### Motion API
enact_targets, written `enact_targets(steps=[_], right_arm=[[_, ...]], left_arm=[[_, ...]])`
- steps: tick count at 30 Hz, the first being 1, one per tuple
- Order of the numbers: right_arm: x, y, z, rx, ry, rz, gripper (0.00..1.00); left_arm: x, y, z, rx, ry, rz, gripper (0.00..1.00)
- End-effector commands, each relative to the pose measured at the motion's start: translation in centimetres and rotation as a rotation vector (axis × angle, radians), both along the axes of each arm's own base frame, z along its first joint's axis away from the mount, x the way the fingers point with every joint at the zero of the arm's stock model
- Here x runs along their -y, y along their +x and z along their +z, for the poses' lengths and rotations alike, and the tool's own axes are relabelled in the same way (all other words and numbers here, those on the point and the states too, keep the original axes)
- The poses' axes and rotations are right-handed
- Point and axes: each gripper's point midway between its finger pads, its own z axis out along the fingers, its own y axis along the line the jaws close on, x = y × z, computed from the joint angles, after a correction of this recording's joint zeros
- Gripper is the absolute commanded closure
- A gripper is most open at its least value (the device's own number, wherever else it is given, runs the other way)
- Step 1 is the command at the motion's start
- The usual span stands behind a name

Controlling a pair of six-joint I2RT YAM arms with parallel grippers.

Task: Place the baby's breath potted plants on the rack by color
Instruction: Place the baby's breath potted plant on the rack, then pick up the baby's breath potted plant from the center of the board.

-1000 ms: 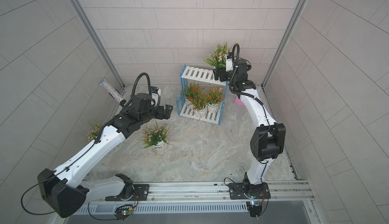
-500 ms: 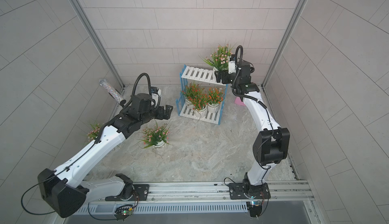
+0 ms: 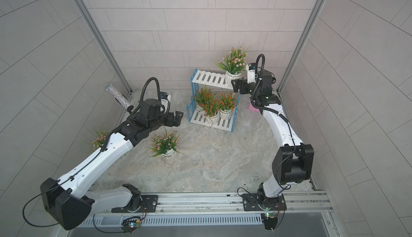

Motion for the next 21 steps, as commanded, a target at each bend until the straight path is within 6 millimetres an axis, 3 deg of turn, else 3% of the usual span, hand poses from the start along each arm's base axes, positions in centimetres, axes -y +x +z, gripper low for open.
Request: enact_targets(steps=[1,5,8,16,19,21], right_arm=[[-0.3,-3.1,3.1,0.102,0.035,0.022,0.01],[-0.7,-7.7,2.6,0.106,0.090,0.039,0.01],[-3.0,-11.3,0.5,0.072,0.156,0.121,0.01],[-15.5,-20.8,-8.7,-0.047,-0.004,0.457,0.01],[-19.5,-23.1,-12.7,-0.075,-0.044,0.576,0.01],[-22.0,-24.1,-14.3,-0.047,-0.068,0.641,0.01]], left_arm=[[0.0,0.4,-0.4,-0.006,0.023,0.007,0.00],[-0.3,0.9,-0.9,-0.022,0.034,0.030,0.00],[-0.7,1.3,-0.9,-0.030,0.034,0.050,0.00],[-3.4,2.5,-0.2,-0.074,-0.008,0.137,0.00],[-5.4,2.5,-0.2,-0.088,-0.027,0.188,0.00],[-6.9,2.4,-0.3,-0.098,-0.053,0.223,0.00]])
